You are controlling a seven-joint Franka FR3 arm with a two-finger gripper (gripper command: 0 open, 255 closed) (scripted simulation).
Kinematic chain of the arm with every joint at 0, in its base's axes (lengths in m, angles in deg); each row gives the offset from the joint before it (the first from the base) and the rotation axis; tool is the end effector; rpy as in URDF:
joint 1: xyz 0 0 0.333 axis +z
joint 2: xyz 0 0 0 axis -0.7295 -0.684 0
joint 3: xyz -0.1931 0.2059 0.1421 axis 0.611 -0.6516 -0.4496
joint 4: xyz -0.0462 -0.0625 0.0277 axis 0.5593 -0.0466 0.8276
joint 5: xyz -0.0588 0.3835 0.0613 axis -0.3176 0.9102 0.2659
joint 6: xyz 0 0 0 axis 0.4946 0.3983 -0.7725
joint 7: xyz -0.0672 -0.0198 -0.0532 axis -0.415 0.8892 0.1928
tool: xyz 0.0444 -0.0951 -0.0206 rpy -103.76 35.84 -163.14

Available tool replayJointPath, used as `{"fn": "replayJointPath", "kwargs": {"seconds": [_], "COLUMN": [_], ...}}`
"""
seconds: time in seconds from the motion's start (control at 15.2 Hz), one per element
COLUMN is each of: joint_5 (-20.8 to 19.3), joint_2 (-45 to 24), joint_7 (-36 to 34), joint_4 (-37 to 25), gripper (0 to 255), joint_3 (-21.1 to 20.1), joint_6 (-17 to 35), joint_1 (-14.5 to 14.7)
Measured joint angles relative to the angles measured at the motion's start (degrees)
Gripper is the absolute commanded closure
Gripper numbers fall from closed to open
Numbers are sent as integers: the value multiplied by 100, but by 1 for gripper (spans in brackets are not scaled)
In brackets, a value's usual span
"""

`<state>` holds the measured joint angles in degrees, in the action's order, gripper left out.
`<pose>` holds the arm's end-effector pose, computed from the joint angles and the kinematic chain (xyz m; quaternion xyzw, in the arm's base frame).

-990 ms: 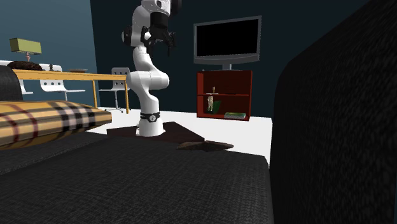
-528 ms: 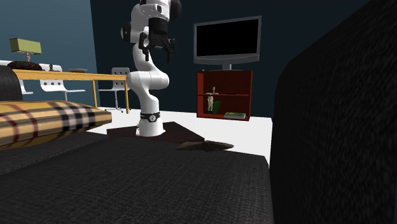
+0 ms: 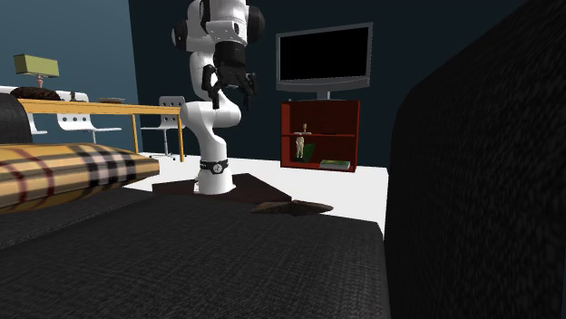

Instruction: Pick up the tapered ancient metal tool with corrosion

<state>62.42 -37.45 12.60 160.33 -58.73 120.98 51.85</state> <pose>0.4212 -0.0413 0.5000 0.9933 0.1093 0.0345 0.0125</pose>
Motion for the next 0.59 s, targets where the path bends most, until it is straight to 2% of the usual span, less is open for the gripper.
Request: {"fn": "replayJointPath", "kwargs": {"seconds": [0.26, 0.59], "joint_5": [147, 514], "joint_2": [-788, -1847], "joint_7": [567, 1314], "joint_4": [-158, -627], "gripper": [0, 0], "joint_3": [211, 374], "joint_6": [746, 1459], "joint_1": [138, 311]}}
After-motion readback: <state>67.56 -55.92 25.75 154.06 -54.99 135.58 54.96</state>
